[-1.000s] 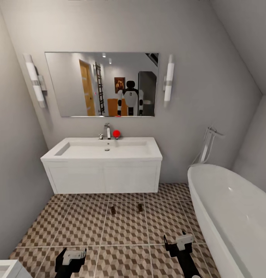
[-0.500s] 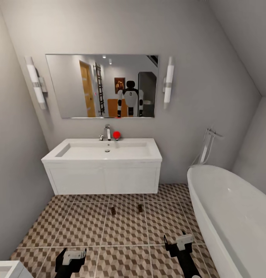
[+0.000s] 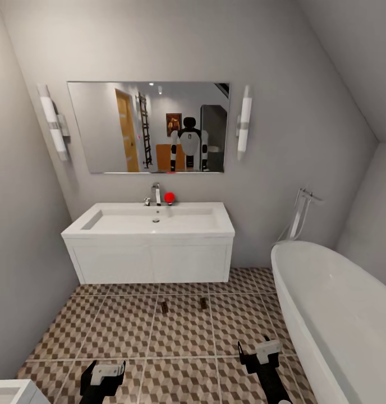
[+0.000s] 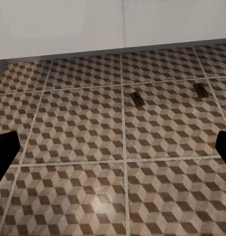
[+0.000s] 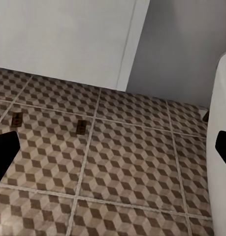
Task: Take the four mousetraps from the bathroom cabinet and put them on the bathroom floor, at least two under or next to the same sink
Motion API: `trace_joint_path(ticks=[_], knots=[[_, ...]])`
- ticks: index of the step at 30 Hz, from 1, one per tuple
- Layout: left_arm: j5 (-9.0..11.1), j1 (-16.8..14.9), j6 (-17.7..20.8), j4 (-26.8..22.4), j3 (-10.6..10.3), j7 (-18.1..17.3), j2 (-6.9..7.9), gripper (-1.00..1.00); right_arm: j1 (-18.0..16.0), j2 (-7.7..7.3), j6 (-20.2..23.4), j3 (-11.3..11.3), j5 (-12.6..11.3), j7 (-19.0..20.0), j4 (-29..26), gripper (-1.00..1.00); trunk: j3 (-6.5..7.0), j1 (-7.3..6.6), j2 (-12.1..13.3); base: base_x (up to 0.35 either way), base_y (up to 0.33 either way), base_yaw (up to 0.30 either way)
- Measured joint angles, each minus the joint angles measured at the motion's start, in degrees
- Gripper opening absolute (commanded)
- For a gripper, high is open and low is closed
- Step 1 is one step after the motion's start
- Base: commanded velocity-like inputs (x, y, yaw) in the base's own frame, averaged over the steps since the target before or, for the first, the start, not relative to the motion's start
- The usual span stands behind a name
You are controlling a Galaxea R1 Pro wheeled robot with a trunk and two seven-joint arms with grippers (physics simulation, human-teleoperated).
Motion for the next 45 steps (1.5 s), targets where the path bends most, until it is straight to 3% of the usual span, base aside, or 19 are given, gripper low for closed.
trace_joint_path(ticks=[37,45], knots=[[0.00,0.01,0.00,0.00,0.00,0.00,0.00,1.00,0.01,0.09,-0.04,0.04,0.00,0.00,0.01,1.00,6.67,-8.14,14.88,0.000,0.000,0.000],[-0.02,0.01,-0.07,0.00,0.00,-0.14,0.00,1.00,0.01,0.12,0.00,0.05,0.00,0.00,0.01,1.00,6.68,-8.15,14.90,0.000,0.000,0.000]])
